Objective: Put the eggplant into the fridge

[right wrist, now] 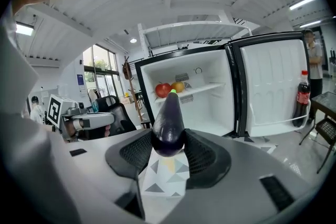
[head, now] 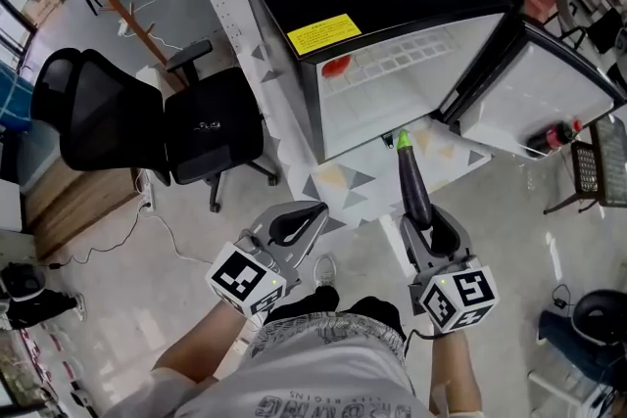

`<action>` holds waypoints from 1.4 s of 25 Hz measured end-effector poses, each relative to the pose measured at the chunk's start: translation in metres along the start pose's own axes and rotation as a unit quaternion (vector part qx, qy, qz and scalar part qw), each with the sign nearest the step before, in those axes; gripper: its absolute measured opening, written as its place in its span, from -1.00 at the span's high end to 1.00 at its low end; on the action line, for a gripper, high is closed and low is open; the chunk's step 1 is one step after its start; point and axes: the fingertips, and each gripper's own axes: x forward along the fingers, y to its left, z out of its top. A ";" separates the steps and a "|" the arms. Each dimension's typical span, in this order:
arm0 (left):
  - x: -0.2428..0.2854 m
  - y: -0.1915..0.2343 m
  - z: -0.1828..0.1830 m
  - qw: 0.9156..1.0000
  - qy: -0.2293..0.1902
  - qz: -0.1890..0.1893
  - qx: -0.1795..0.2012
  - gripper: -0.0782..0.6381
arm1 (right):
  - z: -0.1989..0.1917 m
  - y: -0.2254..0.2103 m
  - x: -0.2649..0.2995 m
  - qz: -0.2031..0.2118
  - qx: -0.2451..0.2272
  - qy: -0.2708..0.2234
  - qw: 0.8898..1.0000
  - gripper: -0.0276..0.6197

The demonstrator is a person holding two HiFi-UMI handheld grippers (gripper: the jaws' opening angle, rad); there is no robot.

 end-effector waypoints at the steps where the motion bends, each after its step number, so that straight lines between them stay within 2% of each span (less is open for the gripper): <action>1: 0.003 0.002 0.001 1.000 0.001 -0.002 0.001 0.76 | 0.002 -0.002 0.003 -0.002 0.000 -0.002 1.000 0.33; 12: 0.044 0.019 0.012 1.000 0.006 -0.011 0.009 0.76 | 0.038 -0.036 0.041 -0.008 -0.017 -0.032 0.999 0.33; 22: 0.089 0.029 0.021 1.000 0.015 0.016 0.014 0.76 | 0.076 -0.087 0.083 0.013 -0.032 -0.054 0.998 0.33; 35: 0.130 0.038 0.021 0.998 0.035 0.043 0.007 0.76 | 0.118 -0.117 0.137 0.044 -0.067 -0.075 0.994 0.33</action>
